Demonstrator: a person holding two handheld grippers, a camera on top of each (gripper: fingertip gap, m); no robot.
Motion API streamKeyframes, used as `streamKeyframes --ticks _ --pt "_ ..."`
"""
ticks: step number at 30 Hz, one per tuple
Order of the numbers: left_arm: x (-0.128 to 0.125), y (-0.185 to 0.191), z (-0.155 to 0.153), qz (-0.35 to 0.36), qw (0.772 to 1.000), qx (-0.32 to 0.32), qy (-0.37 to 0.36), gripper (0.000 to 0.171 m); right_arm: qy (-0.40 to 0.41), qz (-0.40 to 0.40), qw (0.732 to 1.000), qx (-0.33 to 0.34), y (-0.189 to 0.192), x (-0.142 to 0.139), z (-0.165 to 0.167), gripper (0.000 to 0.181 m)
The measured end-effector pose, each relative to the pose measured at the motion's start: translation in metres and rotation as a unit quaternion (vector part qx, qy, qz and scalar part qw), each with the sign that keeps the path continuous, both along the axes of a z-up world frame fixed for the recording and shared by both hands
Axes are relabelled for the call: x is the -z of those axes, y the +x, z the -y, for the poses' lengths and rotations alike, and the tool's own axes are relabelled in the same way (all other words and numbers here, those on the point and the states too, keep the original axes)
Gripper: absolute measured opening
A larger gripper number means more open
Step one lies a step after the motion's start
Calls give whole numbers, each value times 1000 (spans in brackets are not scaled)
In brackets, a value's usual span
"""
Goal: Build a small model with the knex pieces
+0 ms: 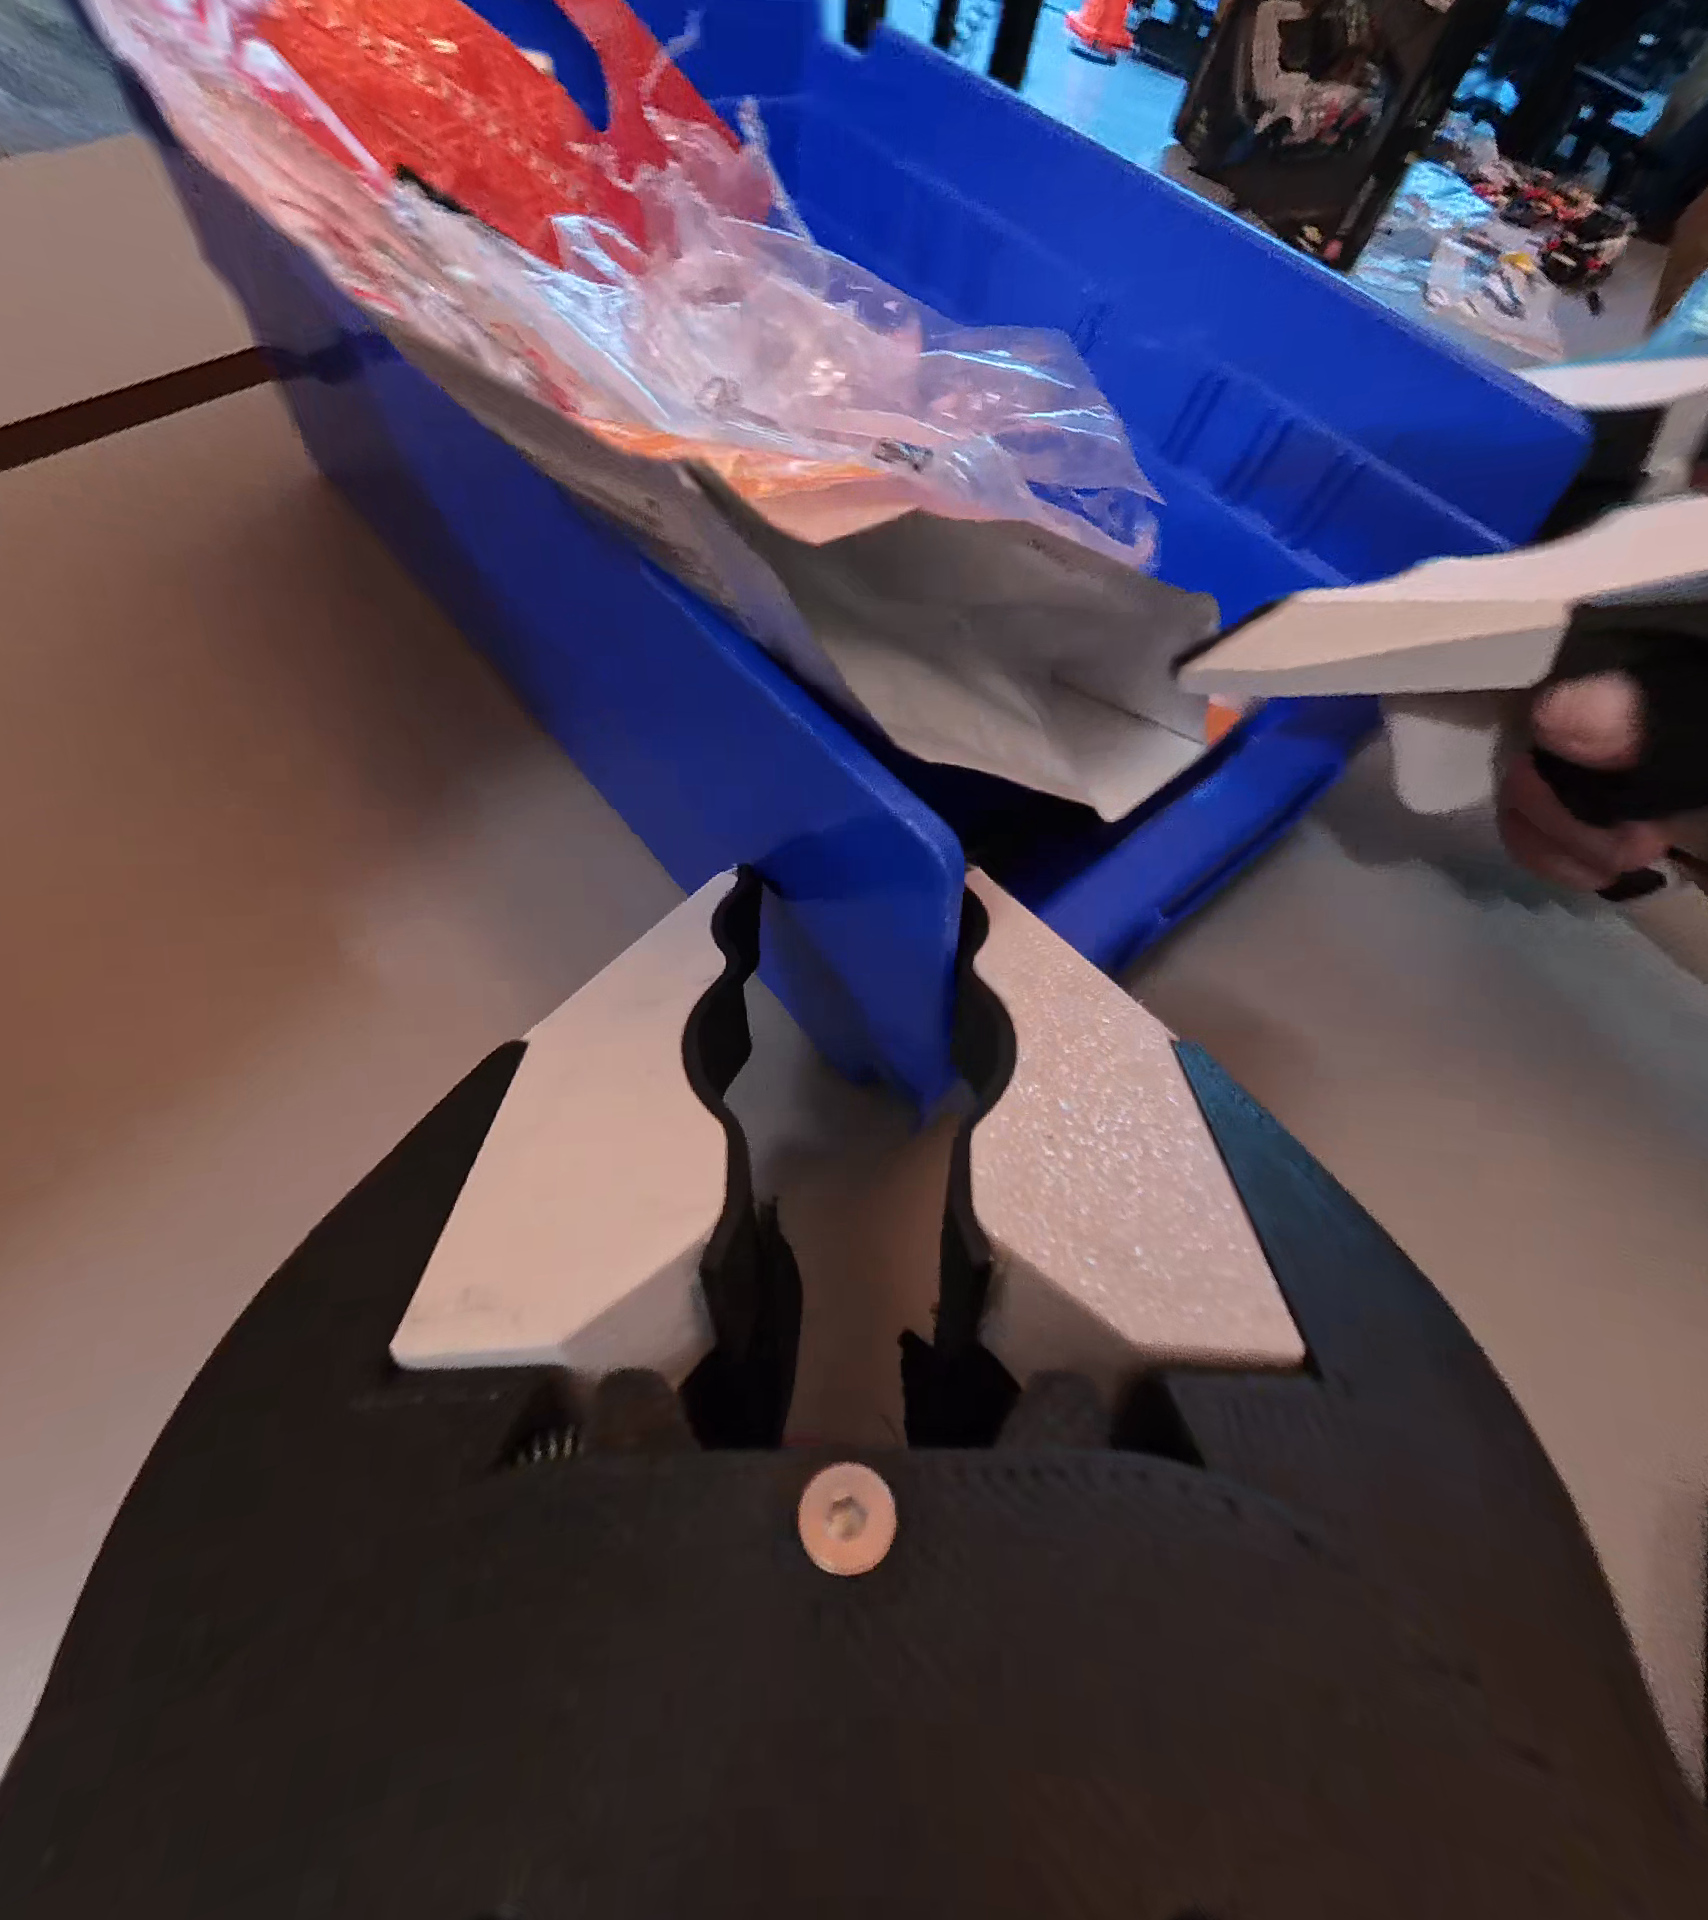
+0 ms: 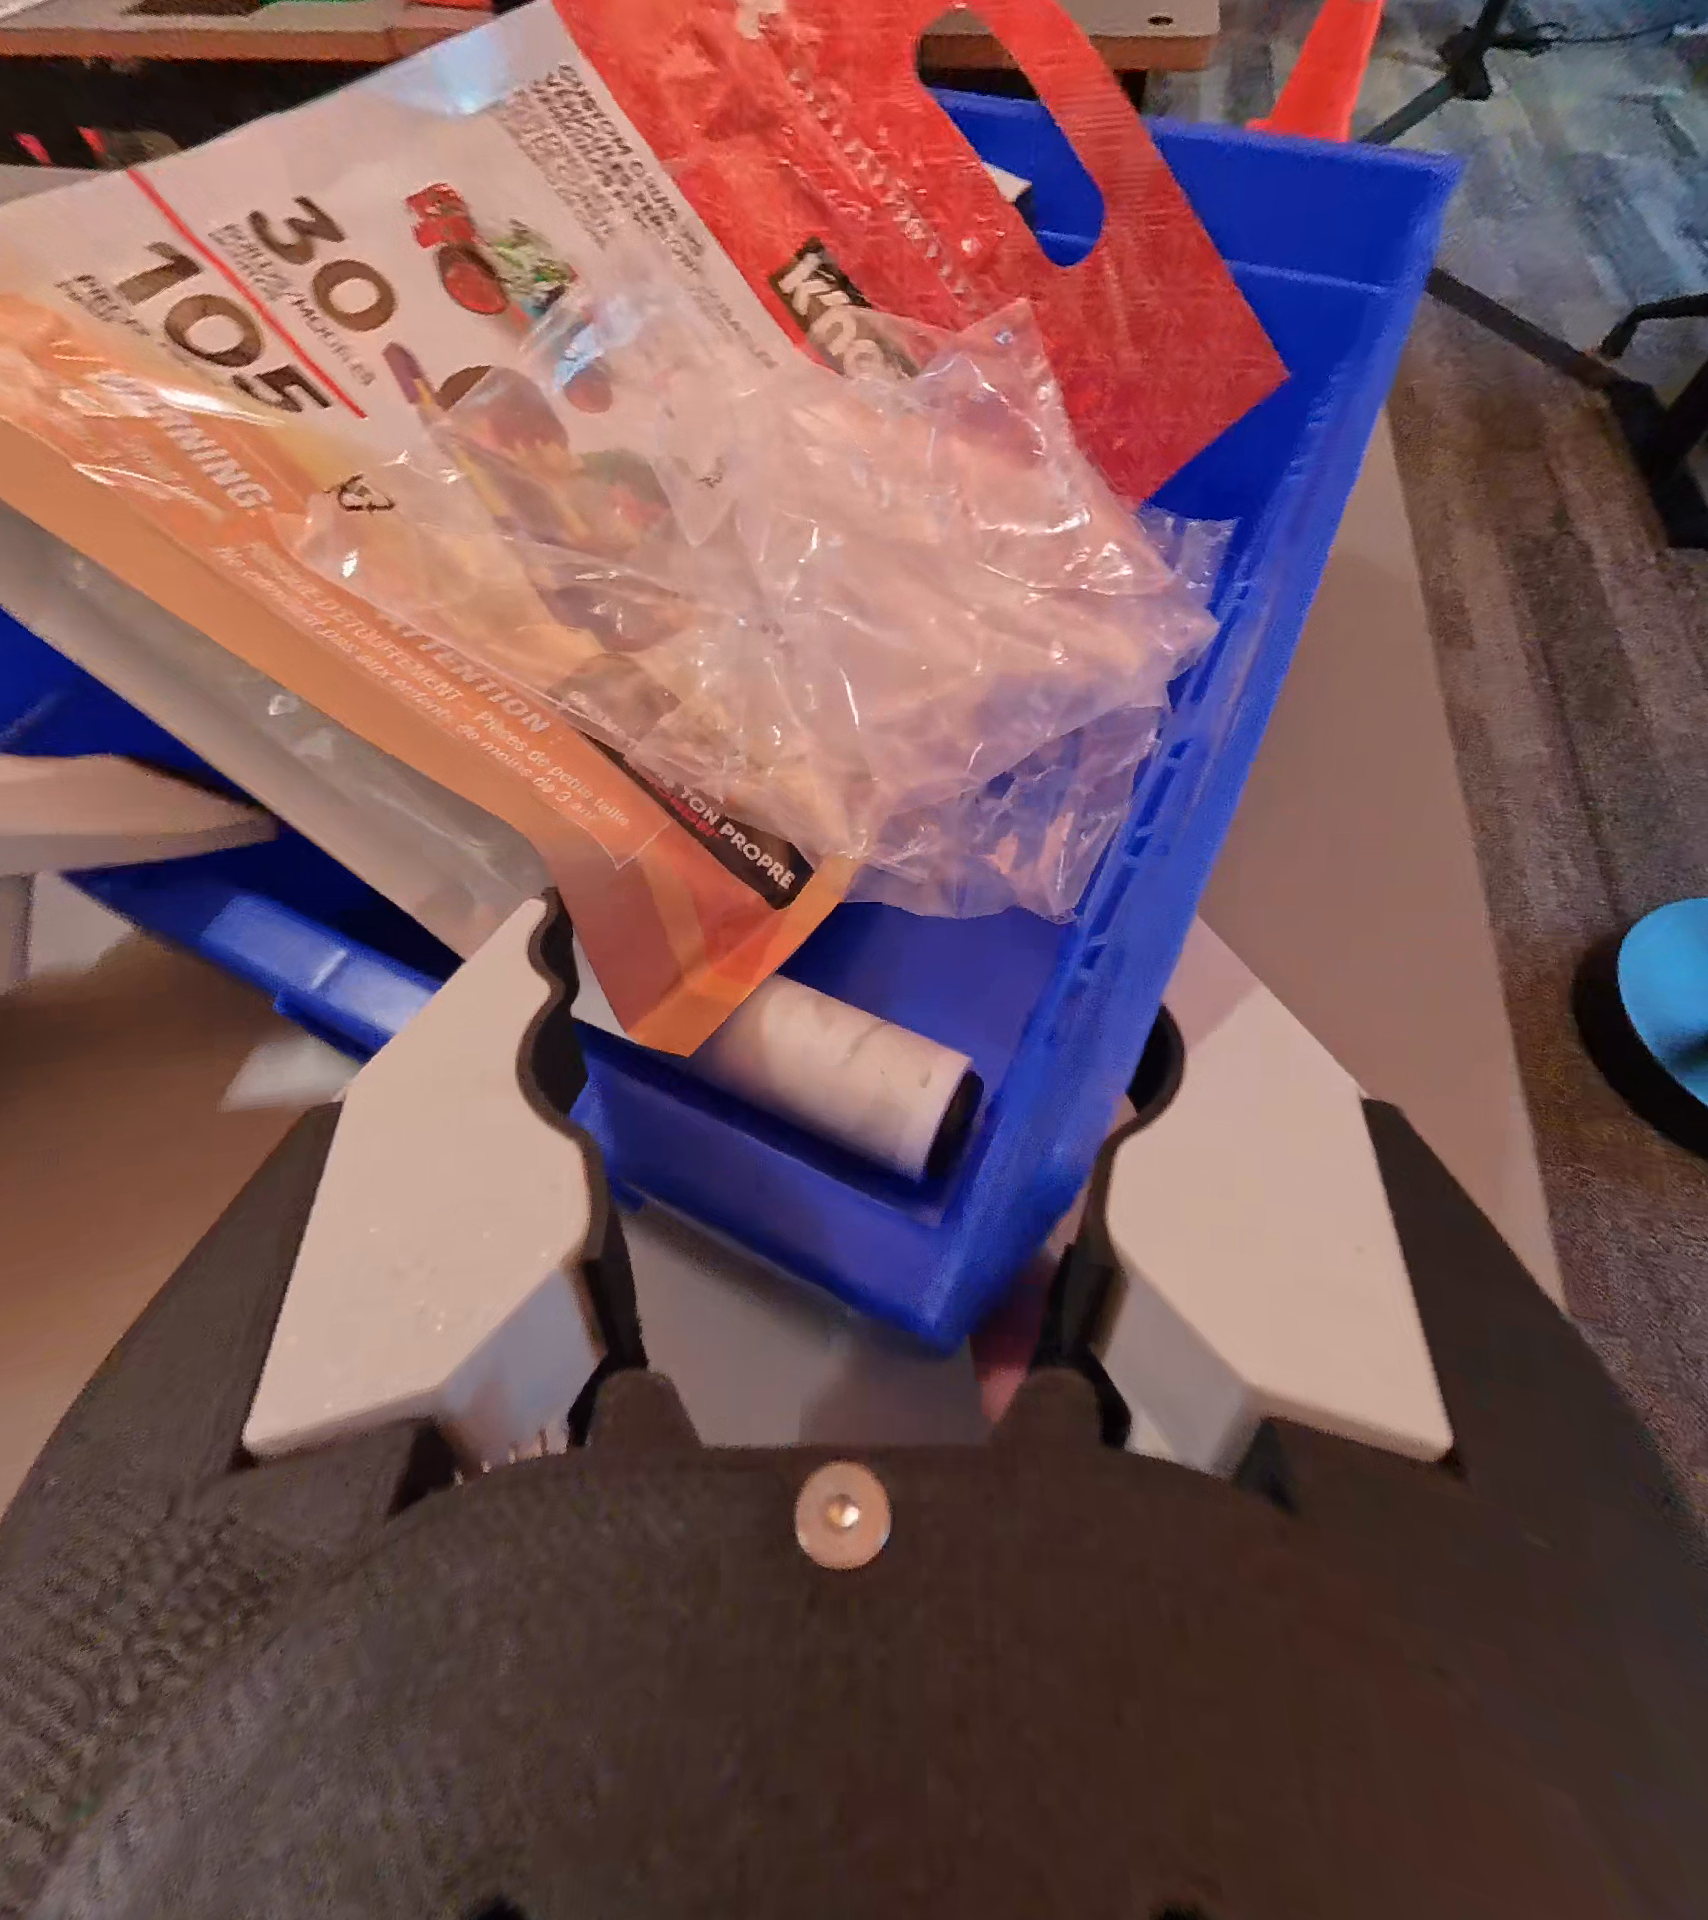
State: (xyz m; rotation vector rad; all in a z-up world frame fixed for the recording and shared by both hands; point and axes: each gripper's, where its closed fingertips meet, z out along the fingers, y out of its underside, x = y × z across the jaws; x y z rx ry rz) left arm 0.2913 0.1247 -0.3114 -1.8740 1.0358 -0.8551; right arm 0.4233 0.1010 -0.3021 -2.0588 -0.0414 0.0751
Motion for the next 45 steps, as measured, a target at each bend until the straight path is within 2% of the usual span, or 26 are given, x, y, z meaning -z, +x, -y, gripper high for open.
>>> streamKeyframes --ticks 4,7,10,12,15,19,21,23,27,30,35,37,40,42,44,45 --pt "-2 17 15 29 997 73 -26 43 -19 -33 999 30 28 1 -8 114" --pt "-4 24 22 40 993 103 -51 48 -28 -49 997 46 41 4 -10 117" --pt "-2 21 30 34 988 130 -72 48 -13 -38 996 76 55 -5 -7 123" --pt "-2 12 31 21 989 138 -54 48 -2 -9 995 94 62 -13 -2 126" --pt "-3 -8 33 -19 988 152 -24 55 18 41 993 108 64 -31 7 126" --pt "-14 -45 36 -52 986 158 11 56 -19 52 995 85 55 -30 14 123" --pt "-21 -66 39 -57 986 154 17 55 -50 66 993 83 57 -24 21 125" --pt "-32 -87 41 -61 986 147 41 55 -54 95 989 97 60 -30 30 123" --pt "-49 -139 34 -82 986 106 103 57 -15 192 974 120 45 -72 50 119" --pt "-55 -179 19 -98 983 58 146 55 50 241 966 79 -10 -117 55 112" --pt "-49 -230 9 -99 986 21 130 48 105 304 946 -40 -138 -155 46 107" --pt "-46 -250 4 -115 984 -2 136 48 119 314 936 -102 -198 -156 39 107" --pt "-48 -279 1 -140 976 -30 166 46 129 272 930 -213 -293 -141 28 106" --pt "-60 -302 -13 -160 961 -75 214 41 125 251 925 -255 -340 -126 18 106" --pt "-65 -312 -10 -147 965 -75 204 28 110 236 922 -287 -377 -107 9 104" --pt "-67 -317 -9 -146 967 -82 193 32 104 234 922 -289 -388 -100 3 105"
